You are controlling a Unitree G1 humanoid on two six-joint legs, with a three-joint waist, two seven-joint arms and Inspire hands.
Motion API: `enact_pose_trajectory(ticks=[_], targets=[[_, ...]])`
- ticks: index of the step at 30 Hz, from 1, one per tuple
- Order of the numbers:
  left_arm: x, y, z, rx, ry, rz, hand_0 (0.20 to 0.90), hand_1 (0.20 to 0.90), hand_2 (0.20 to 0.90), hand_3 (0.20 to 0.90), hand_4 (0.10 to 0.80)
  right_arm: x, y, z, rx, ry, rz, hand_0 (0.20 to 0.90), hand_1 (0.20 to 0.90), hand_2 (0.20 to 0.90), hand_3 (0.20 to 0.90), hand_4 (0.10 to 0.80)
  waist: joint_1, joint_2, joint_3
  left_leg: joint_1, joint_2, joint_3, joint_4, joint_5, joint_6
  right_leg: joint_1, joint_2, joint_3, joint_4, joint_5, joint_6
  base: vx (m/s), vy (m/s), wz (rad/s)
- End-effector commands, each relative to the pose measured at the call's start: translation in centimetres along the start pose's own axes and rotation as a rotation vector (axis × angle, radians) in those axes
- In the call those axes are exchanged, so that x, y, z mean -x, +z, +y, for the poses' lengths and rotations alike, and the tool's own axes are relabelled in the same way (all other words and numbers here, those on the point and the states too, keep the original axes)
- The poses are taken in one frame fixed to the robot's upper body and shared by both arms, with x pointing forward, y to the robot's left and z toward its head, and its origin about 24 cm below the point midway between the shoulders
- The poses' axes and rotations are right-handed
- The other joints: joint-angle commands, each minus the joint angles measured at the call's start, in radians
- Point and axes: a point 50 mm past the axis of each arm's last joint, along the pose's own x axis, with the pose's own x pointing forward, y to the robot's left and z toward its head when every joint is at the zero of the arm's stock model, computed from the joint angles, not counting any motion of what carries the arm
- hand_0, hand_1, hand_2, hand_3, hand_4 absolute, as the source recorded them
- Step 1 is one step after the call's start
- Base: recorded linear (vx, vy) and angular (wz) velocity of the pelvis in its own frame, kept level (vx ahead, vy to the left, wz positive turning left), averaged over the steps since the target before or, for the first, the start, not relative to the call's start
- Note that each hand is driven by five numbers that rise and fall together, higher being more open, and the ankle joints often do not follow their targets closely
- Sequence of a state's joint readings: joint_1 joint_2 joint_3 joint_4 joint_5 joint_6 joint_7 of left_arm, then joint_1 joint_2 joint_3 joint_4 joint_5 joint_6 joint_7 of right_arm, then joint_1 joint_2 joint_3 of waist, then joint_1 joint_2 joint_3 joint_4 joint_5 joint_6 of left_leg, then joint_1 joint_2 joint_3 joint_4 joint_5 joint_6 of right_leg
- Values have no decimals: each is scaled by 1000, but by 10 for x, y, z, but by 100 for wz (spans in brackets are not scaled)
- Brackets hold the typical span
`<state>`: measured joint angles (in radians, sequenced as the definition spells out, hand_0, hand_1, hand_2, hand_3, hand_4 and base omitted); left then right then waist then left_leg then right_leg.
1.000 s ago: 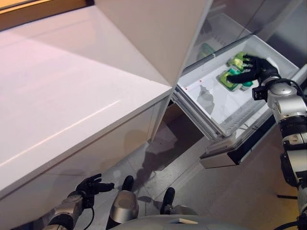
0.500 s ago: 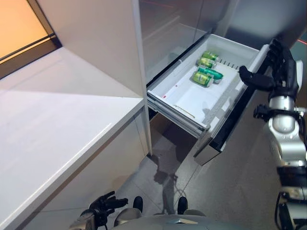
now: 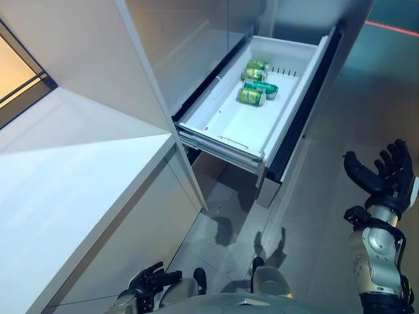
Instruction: Put drinks into fridge and close the fridge
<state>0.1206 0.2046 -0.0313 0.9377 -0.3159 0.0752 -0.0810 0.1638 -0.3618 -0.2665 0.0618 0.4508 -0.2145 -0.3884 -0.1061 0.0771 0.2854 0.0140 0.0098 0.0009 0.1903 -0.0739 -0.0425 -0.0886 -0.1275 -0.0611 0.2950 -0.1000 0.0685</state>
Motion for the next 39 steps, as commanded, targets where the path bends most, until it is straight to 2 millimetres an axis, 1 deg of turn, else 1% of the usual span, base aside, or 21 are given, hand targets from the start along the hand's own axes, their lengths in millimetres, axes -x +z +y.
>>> enact_pose_trajectory(ticks=[1,4,6,8,10,12,13,14,17,19,21,22,23,24,25,28,31,32,34,36,39], targets=[[9,-15,22,-33,88,33,900,900,900,900,800,-14,38,15,-74,129,-163,900,900,900,900,800,-1,-17,3,-100,-73,51,172,-88,103,-28,65,0,96,-54,-99,-29,11,-14],[5,0,17,-30,84,5,900,900,900,900,800,-22,43,31,-53,200,-160,900,900,900,900,800,-4,2,28,-166,-80,50,225,-88,105,-101,65,6,171,-69,-112,-121,43,-16],[1,16,14,-32,85,-27,900,900,900,900,800,-32,52,47,-46,255,-171,900,900,900,900,800,-5,16,54,-219,-87,50,263,-90,111,-167,67,9,233,-85,-125,-192,39,-6],[-1,25,13,-37,89,-49,900,900,900,900,800,-38,59,56,-60,287,-176,900,900,900,900,800,-3,21,74,-263,-88,55,308,-97,112,-206,68,10,279,-97,-135,-162,3,-1],[-2,32,12,-40,103,-68,900,900,900,900,800,-42,61,66,-53,322,-172,900,900,900,900,800,2,22,87,-306,-89,61,358,-113,118,-247,66,9,331,-113,-144,-129,-15,5],[-3,37,12,-50,113,-74,900,900,900,900,800,-43,58,75,-36,366,-139,900,900,900,900,800,11,19,97,-335,-89,62,409,-131,119,-267,63,5,377,-128,-148,-46,-35,3],[-3,37,12,-50,113,-75,900,900,900,900,800,-44,58,75,-37,366,-140,900,900,900,900,800,10,19,97,-338,-89,62,412,-133,119,-270,63,5,380,-130,-148,11,-48,1],[-4,39,10,-63,115,-70,900,900,900,900,800,-42,54,84,-9,395,-130,900,900,900,900,800,16,17,102,-343,-86,65,440,-147,122,-274,56,1,408,-144,-152,34,-33,-2],[-5,40,5,-67,105,-56,900,900,900,900,800,-44,54,100,23,479,-107,900,900,900,900,800,24,26,109,-353,-84,61,452,-135,116,-275,50,0,415,-139,-154,20,-4,4],[-7,40,1,-73,96,-48,900,900,900,900,800,-49,61,121,73,547,-125,900,900,900,900,800,32,38,114,-352,-84,60,446,-121,109,-270,45,-1,408,-133,-155,11,43,7],[-8,42,0,-73,92,-49,900,900,900,900,800,-49,65,129,96,574,-139,900,900,900,900,800,34,42,116,-352,-86,60,441,-116,108,-270,44,0,406,-131,-156,-4,54,-4],[-9,44,-4,-78,78,-47,900,900,900,900,800,-50,73,148,119,640,-147,900,900,900,900,800,40,53,115,-350,-87,59,424,-92,102,-270,44,-1,394,-121,-157,-1,76,-3],[-9,44,-6,-80,72,-42,900,900,900,900,800,-49,77,155,137,661,-160,900,900,900,900,800,42,56,118,-347,-88,59,426,-88,99,-268,42,-1,398,-125,-157,8,103,0],[-10,44,-8,-84,62,-36,900,900,900,900,800,-47,81,168,180,708,-171,900,900,900,900,800,44,63,118,-345,-88,60,419,-74,94,-265,40,0,393,-122,-158,11,61,1],[-10,44,-9,-84,62,-36,900,900,900,900,800,-47,81,169,181,713,-172,900,900,900,900,800,45,64,115,-346,-88,59,413,-67,94,-266,41,-1,386,-115,-158,33,80,4],[-12,43,-17,-98,38,-15,900,900,900,900,800,-33,84,205,261,845,-167,900,900,900,900,800,56,79,116,-334,-89,59,400,-33,82,-254,33,2,374,-106,-157,73,84,3],[-13,42,-21,-105,28,-2,900,900,900,900,800,-22,84,224,306,923,-163,900,900,900,900,800,62,89,117,-329,-90,62,399,-12,76,-249,28,5,374,-103,-157,78,76,-7],[-13,40,-24,-111,17,11,900,900,900,900,800,-17,87,237,312,960,-155,900,900,900,900,800,68,98,116,-321,-93,62,396,-10,76,-245,24,8,379,-103,-158,134,125,-9],[-13,38,-27,-115,7,26,900,900,900,900,800,-8,92,251,361,1016,-189,900,900,900,900,800,74,108,116,-317,-98,61,395,-5,74,-247,21,12,384,-103,-157,107,121,-8],[-14,37,-31,-128,-9,36,900,900,900,900,800,5,97,271,415,1069,-213,900,900,900,900,800,82,120,115,-319,-105,62,393,1,70,-257,17,15,389,-102,-156,44,95,-2],[-14,40,-35,-146,-31,34,900,900,900,900,800,19,100,291,449,1126,-205,900,900,900,900,800,96,133,121,-323,-113,57,386,13,66,-263,14,16,383,-95,-154,-3,67,5]])
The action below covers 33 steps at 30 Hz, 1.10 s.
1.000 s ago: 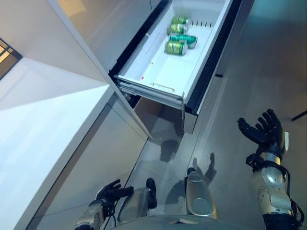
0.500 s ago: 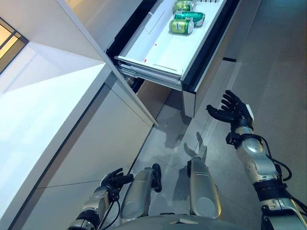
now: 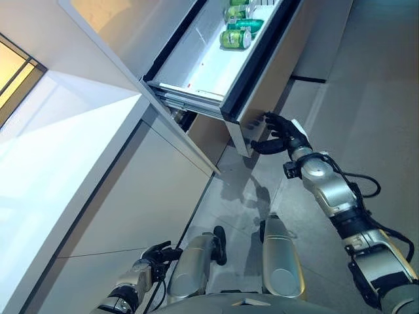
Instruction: Put drinks into fridge and close the fridge
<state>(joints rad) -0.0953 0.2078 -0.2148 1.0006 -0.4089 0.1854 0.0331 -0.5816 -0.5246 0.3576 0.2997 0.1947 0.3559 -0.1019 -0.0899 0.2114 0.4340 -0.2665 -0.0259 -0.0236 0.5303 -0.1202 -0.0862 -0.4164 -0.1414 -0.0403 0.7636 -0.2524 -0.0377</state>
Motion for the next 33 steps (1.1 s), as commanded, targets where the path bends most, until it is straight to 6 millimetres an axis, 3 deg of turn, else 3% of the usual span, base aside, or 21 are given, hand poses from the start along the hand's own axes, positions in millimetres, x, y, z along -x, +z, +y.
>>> enact_pose_trajectory(ticks=[1,6,17,27,33], targets=[[2,-7,-2,-51,-38,17,900,900,900,900,800,-3,121,64,26,261,-359,900,900,900,900,800,87,6,-21,-48,-82,80,40,65,107,52,27,-4,-89,61,-44,-78,67,6],[2,15,-8,-61,-63,-58,900,900,900,900,800,0,158,89,41,277,-412,900,900,900,900,800,112,23,19,-70,-91,77,7,80,110,5,34,0,-111,83,-35,-150,21,3],[4,42,-19,-79,-67,-181,900,900,900,900,800,8,211,96,24,343,-590,900,900,900,900,800,168,44,74,-111,-104,62,-99,113,104,-63,44,-18,-174,116,-19,-136,-34,11],[7,48,-21,-98,-61,-235,900,900,900,900,800,22,231,100,-49,348,-717,900,900,900,900,800,202,37,58,-83,-105,49,-177,128,102,-27,30,-61,-239,128,-16,-72,-31,7],[8,44,-20,-155,-73,-246,900,900,900,900,800,21,237,83,-114,217,-787,900,900,900,900,800,214,33,35,-40,-107,32,-201,123,103,28,16,-84,-273,128,-14,9,-9,8]])
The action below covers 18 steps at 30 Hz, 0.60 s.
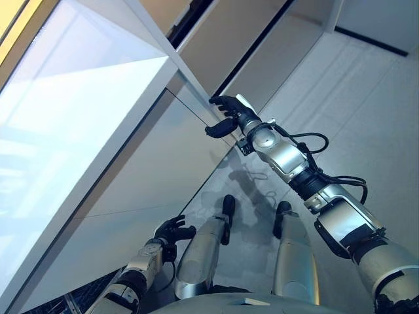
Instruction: Put drinks into fridge and close the fridge
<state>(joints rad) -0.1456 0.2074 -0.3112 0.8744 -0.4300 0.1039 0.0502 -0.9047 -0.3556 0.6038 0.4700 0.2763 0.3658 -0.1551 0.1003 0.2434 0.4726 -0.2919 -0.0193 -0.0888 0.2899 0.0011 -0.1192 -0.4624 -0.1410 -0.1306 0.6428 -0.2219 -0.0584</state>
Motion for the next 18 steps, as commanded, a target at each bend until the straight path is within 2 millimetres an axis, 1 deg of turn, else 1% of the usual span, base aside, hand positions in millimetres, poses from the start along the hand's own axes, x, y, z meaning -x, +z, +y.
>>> enact_pose_trajectory(ticks=[1,4,6,8,9,10,11,12,13,14,15,16,17,18], targets=[[5,-5,8,-91,4,-17,900,900,900,900,800,22,160,13,-109,9,-667,900,900,900,900,800,23,0,-8,-10,-113,97,40,-1,137,79,15,7,-154,98,6,17,14,4],[5,-6,9,-106,8,-7,900,900,900,900,800,23,157,-5,-97,-166,-694,900,900,900,900,800,15,-11,-28,15,-109,92,29,-8,140,114,20,5,-192,111,5,26,4,7],[5,-7,10,-114,12,-2,900,900,900,900,800,24,151,-14,-129,-235,-685,900,900,900,900,800,9,-22,-37,29,-106,91,23,-11,141,135,21,6,-213,116,4,38,-8,8],[5,-8,13,-118,23,0,900,900,900,900,800,24,135,-27,-173,-332,-668,900,900,900,900,800,0,-43,-53,56,-98,89,7,-16,141,172,24,5,-253,127,6,71,-27,7],[6,-8,13,-121,28,2,900,900,900,900,800,24,128,-30,-190,-349,-660,900,900,900,900,800,-4,-51,-59,63,-97,89,1,-17,141,183,25,6,-267,130,8,81,-53,2],[6,-9,15,-123,39,5,900,900,900,900,800,25,114,-35,-210,-375,-638,900,900,900,900,800,-11,-66,-69,77,-92,88,-12,-18,140,201,27,7,-291,139,12,55,-54,-1],[6,-8,16,-129,43,1,900,900,900,900,800,25,105,-38,-224,-394,-619,900,900,900,900,800,-16,-74,-74,87,-89,88,-21,-18,140,213,29,8,-306,144,15,82,-105,-3],[6,-9,20,-143,69,10,900,900,900,900,800,27,78,-41,-239,-429,-568,900,900,900,900,800,-28,-100,-89,110,-83,89,-42,-20,139,243,33,10,-341,156,24,78,-121,-8],[7,-11,23,-132,86,20,900,900,900,900,800,29,60,-41,-238,-431,-528,900,900,900,900,800,-36,-114,-100,121,-79,90,-54,-19,138,257,37,12,-361,164,30,87,-159,-6],[8,-12,27,-124,108,24,900,900,900,900,800,32,37,-41,-273,-439,-470,900,900,900,900,800,-46,-132,-111,135,-73,92,-66,-19,139,275,42,15,-380,171,35,87,-166,-14],[9,-14,31,-122,134,30,900,900,900,900,800,39,7,-36,-294,-453,-388,900,900,900,900,800,-56,-154,-127,157,-67,93,-84,-23,139,302,48,15,-408,178,42,84,-165,-14],[11,-16,35,-110,154,31,900,900,900,900,800,46,-18,-35,-290,-460,-328,900,900,900,900,800,-65,-167,-138,173,-62,94,-98,-25,141,321,52,16,-428,184,47,110,-155,-16],[13,-22,39,-97,177,42,900,900,900,900,800,59,-52,-34,-315,-446,-249,900,900,900,900,800,-75,-182,-159,197,-58,98,-120,-26,143,350,60,20,-457,189,53,105,-118,-9],[15,-26,41,-84,191,49,900,900,900,900,800,71,-81,-29,-335,-431,-169,900,900,900,900,800,-83,-192,-176,218,-54,99,-140,-27,143,375,65,21,-483,196,60,106,-103,-6]])
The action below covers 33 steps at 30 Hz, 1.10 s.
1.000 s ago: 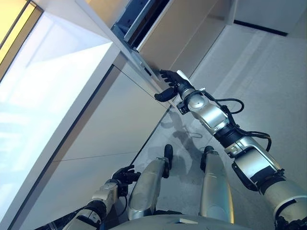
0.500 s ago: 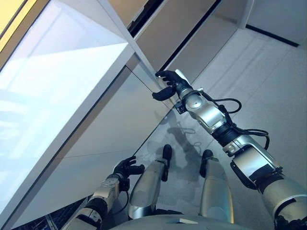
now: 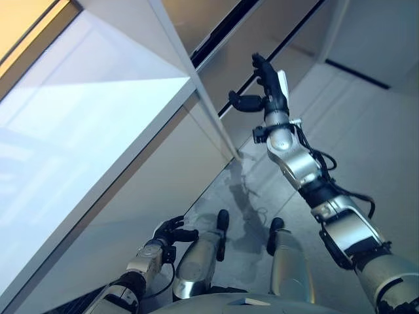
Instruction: Put drinks into fridge and close the fridge
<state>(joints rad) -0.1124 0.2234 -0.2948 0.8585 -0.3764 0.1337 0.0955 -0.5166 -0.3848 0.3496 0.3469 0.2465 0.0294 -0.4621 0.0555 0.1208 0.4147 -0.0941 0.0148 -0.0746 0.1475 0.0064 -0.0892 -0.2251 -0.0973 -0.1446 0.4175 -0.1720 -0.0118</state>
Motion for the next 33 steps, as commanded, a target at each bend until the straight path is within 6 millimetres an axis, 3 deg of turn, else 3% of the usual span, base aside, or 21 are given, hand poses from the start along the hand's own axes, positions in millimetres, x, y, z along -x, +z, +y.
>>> enact_pose_trajectory(ticks=[1,3,7,11,14,18,19,20,23,33], targets=[[10,-20,31,-30,131,15,900,900,900,900,800,31,-24,-17,-90,40,-9,900,900,900,900,800,-44,-77,-131,34,-86,87,-11,-33,113,153,25,36,-276,150,18,101,-98,-6],[15,-32,39,-20,169,50,900,900,900,900,800,67,-82,-35,-101,40,234,900,900,900,900,800,-58,-97,-180,80,-77,94,-58,-30,114,200,39,38,-328,167,31,96,-110,-13],[20,-55,55,-2,233,129,900,900,900,900,800,120,-151,-54,-85,3,580,900,900,900,900,800,-84,-121,-230,140,-65,106,-122,-22,112,252,61,41,-376,180,42,51,-70,-17],[23,-69,61,15,227,164,900,900,900,900,800,169,-195,-66,-49,-21,838,900,900,900,900,800,-92,-136,-261,174,-62,110,-158,-20,113,283,75,49,-404,186,45,27,-50,-13],[25,-84,62,3,197,207,900,900,900,900,800,217,-228,-73,-16,-4,1065,900,900,900,900,800,-88,-145,-280,192,-60,112,-169,-23,116,304,84,52,-414,184,42,36,-48,-2],[29,-102,61,13,215,278,900,900,900,900,800,262,-246,-63,71,119,1283,900,900,900,900,800,-83,-154,-296,201,-58,111,-170,-28,120,314,89,57,-415,180,39,10,-16,1],[29,-103,62,15,217,281,900,900,900,900,800,265,-247,-63,67,128,1303,900,900,900,900,800,-82,-155,-296,202,-58,111,-169,-29,120,315,89,57,-415,179,39,0,0,0],[31,-110,60,26,226,309,900,900,900,900,800,285,-251,-57,21,204,1393,900,900,900,900,800,-77,-157,-300,206,-59,108,-167,-32,123,322,90,56,-415,177,38,0,0,0],[33,-117,58,18,204,333,900,900,900,900,800,306,-253,-53,28,248,1495,900,900,900,900,800,-72,-159,-307,212,-60,102,-164,-37,125,328,90,57,-410,171,36,12,-1,0],[34,-123,50,5,190,366,900,900,900,900,800,318,-254,-49,41,270,1555,900,900,900,900,800,-78,-157,-322,224,-66,93,-169,-49,133,331,92,74,-405,165,41,8,1,-1]])
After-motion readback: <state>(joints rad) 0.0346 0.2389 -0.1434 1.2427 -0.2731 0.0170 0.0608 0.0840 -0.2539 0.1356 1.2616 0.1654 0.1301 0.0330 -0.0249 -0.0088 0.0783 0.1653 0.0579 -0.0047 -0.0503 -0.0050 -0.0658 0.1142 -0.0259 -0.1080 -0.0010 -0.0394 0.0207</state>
